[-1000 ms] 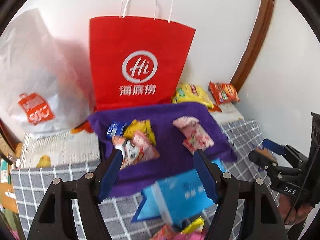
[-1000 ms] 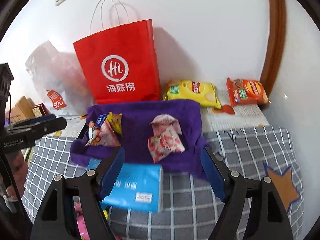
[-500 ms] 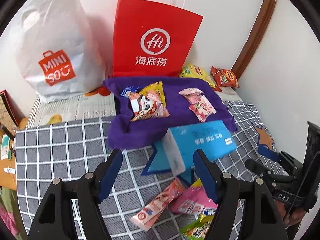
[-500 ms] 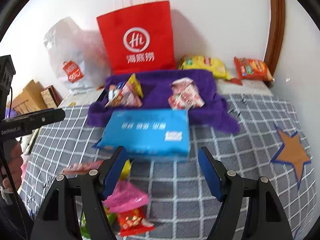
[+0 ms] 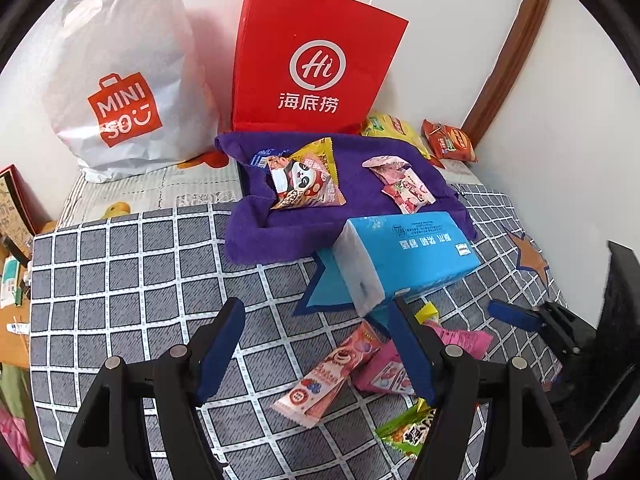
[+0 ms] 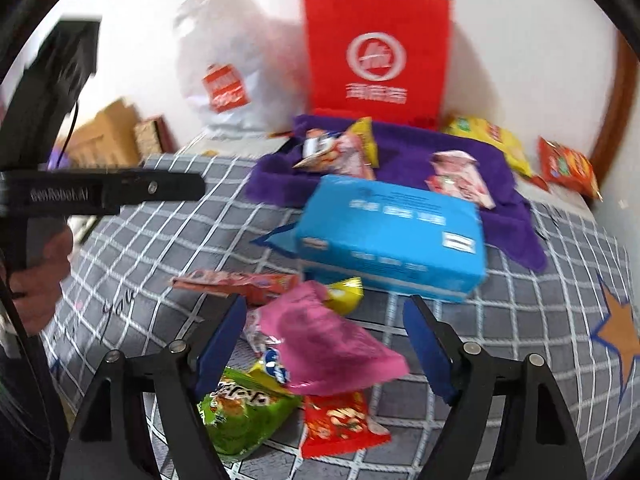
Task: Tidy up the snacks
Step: 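Move both open tools back to the snacks beside the blue tissue box, then grasp the pink snack bag with the right tool while the left tool grasps the Lotso strawberry bar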
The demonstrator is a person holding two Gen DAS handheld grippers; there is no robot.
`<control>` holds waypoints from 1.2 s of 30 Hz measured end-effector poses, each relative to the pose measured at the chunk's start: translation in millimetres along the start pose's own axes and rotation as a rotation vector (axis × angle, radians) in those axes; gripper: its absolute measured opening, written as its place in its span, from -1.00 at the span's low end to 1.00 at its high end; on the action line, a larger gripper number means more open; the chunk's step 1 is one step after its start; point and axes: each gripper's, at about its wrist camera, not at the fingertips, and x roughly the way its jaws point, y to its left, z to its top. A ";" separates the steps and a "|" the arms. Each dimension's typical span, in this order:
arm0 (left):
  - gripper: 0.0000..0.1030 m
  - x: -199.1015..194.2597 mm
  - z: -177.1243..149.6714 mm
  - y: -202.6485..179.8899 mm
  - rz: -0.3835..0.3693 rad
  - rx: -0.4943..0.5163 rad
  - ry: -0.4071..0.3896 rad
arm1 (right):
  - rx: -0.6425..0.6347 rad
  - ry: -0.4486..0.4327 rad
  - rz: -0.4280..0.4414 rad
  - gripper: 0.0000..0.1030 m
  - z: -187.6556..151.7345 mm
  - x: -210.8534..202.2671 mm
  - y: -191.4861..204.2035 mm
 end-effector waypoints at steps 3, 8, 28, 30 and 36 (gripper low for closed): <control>0.39 -1.4 -4.9 3.8 0.008 -0.009 0.001 | -0.053 0.060 0.006 0.57 -1.1 20.0 9.1; 0.39 -0.3 -14.8 9.9 0.024 -0.027 0.011 | -0.132 0.135 -0.006 0.58 -11.7 45.6 20.4; 0.36 68.8 -36.2 -18.2 0.015 -0.051 0.111 | 0.031 -0.094 -0.075 0.21 -36.5 -20.4 -57.8; 0.36 78.0 -41.8 -23.7 0.009 -0.042 0.139 | 0.067 -0.094 -0.086 0.21 -43.4 -18.9 -74.1; 0.25 77.8 -60.6 -38.7 0.056 0.014 0.121 | 0.114 -0.080 -0.098 0.21 -62.4 -6.5 -102.7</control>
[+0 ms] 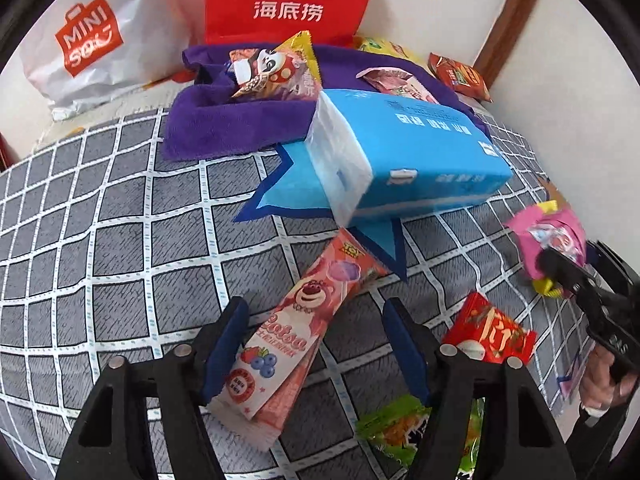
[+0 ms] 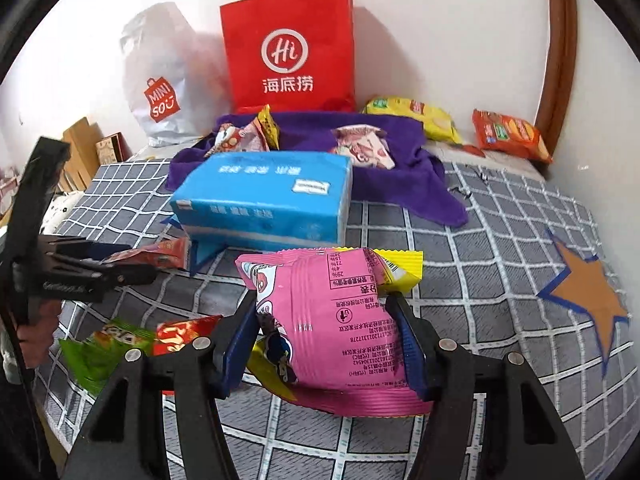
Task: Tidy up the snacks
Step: 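Grasp the pink snack bag with the right tool while the left tool grasps the Lotso strawberry bar, then lift the pink bag and Lotso bar toward the purple towel with both tools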
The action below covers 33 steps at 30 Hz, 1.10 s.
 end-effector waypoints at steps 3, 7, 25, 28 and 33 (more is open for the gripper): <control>-0.16 1.1 -5.3 -6.5 0.085 0.031 -0.031 | 0.017 0.010 0.006 0.21 -4.8 13.2 -3.4; -0.44 -1.8 -5.4 -6.9 0.090 0.045 -0.052 | 0.021 -0.028 0.001 0.21 -5.7 16.8 -4.8; -0.39 -5.0 -16.0 0.8 0.070 -0.001 -0.151 | 0.085 -0.032 0.039 0.24 -4.6 23.0 -17.0; -0.39 -5.6 -16.6 1.9 0.057 -0.010 -0.154 | 0.102 -0.014 0.053 0.25 -4.4 27.4 -19.2; -0.42 -5.9 -16.4 5.2 0.036 -0.024 -0.158 | 0.098 0.011 0.072 0.25 -4.1 32.8 -17.7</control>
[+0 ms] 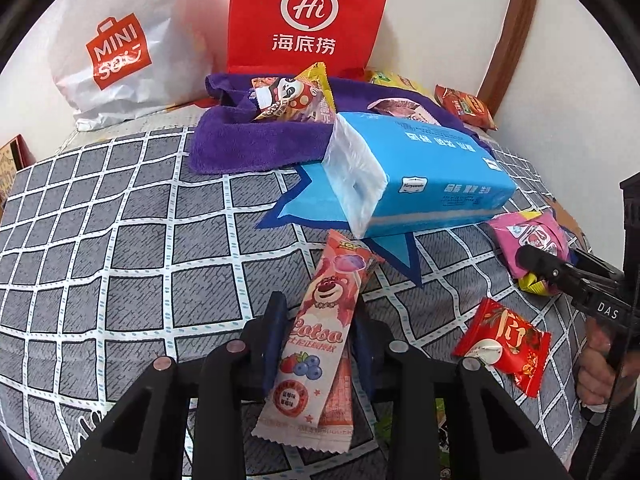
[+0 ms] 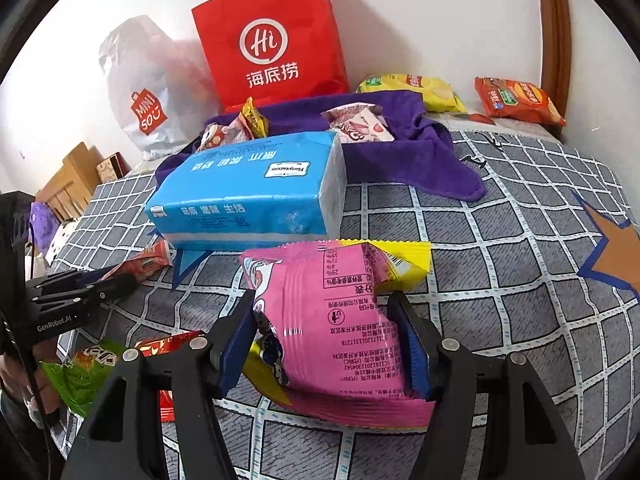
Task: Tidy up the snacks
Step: 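Lift the pink bag and Lotso bar toward the purple towel with both tools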
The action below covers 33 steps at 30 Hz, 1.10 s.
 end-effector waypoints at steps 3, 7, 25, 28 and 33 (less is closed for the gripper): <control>-0.46 -0.4 0.1 1.8 -0.019 -0.007 -0.002 | 0.004 0.000 0.005 0.24 -0.4 0.6 -0.8; -0.51 -0.7 -0.1 3.6 -0.031 -0.017 -0.004 | 0.003 -0.001 0.007 0.23 -0.9 0.5 -0.9; -0.56 -44.8 3.5 -4.9 -0.020 -0.024 -0.004 | -0.038 -0.053 -0.025 0.15 -6.2 -39.6 12.7; -0.56 -56.9 6.6 -10.8 -0.052 -0.027 -0.011 | -0.049 -0.077 -0.035 0.15 -2.2 -55.4 15.9; -0.56 -72.5 18.2 -25.5 -0.082 -0.018 -0.022 | -0.047 -0.111 -0.026 0.15 10.6 -78.3 18.5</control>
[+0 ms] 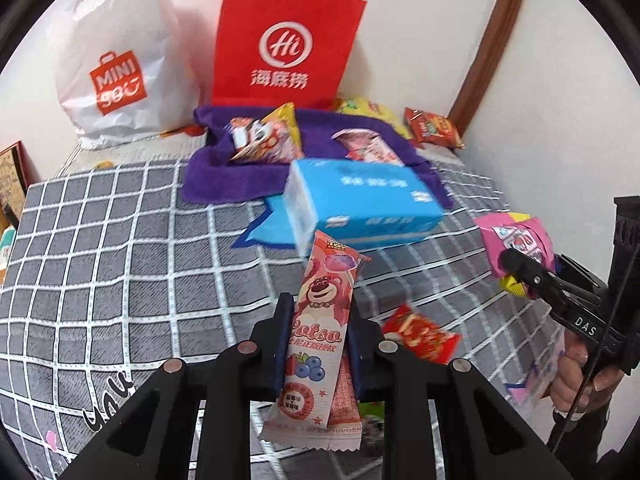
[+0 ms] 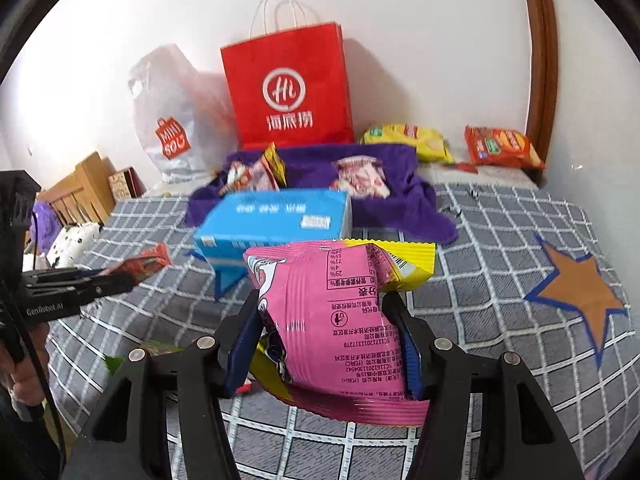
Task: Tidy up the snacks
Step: 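Lift the pink bag and Lotso bar toward the purple towel with both tools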
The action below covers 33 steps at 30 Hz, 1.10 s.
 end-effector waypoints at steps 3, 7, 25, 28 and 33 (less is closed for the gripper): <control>-0.56 -8.1 11.3 -12.3 -0.010 0.015 -0.015 | -0.003 -0.011 -0.020 0.15 13.4 -9.8 2.3; -0.56 -13.4 27.4 -22.9 -0.031 0.013 -0.031 | 0.002 -0.021 -0.028 0.15 34.1 -17.6 4.3; -0.56 -1.6 133.8 -22.9 0.009 0.002 -0.080 | -0.053 -0.054 -0.042 0.15 155.7 20.7 15.4; -0.56 2.8 150.5 -19.0 0.007 -0.003 -0.109 | -0.059 -0.055 -0.032 0.15 178.1 37.5 18.6; -0.56 16.1 172.7 -8.6 0.005 -0.028 -0.122 | -0.062 -0.058 -0.017 0.15 202.3 62.4 22.7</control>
